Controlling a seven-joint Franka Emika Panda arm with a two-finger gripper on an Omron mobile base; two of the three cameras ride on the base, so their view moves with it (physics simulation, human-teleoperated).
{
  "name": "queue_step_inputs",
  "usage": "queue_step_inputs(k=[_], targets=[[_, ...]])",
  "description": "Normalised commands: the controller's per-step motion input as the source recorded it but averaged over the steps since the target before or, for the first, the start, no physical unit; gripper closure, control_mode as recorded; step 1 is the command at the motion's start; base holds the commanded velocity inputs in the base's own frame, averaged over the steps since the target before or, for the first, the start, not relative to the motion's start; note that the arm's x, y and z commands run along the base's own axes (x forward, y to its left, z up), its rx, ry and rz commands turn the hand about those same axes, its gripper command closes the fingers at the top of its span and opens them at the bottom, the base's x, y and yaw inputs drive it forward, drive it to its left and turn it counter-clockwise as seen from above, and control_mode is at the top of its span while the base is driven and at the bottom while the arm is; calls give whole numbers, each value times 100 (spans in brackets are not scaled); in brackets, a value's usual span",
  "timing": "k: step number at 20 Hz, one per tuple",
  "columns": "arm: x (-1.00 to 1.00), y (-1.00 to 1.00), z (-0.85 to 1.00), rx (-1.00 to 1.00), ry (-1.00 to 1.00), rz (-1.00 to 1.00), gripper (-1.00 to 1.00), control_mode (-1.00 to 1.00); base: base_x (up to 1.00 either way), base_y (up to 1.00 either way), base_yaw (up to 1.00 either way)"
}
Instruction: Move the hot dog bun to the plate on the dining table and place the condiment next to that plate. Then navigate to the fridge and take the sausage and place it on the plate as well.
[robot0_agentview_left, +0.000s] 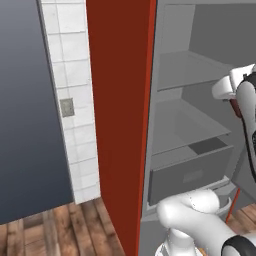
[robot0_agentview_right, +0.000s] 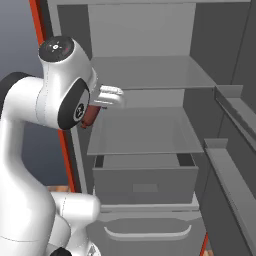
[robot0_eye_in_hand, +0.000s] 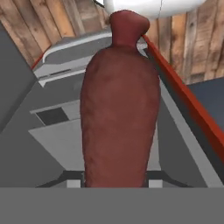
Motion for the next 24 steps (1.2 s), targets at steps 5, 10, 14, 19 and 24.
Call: queue_step_inputs(k=[5,10,14,19,24], targets=[[0,0,0,0,0,0,100,100,-96,26,11],[0,0,0,0,0,0,100,100,-100,38,52],[0,0,0,0,0,0,100,100,-87,37,80],[0,0,0,0,0,0,100,100,-66,32,87],[0,0,0,0,0,0,100,100,-24,39,94]])
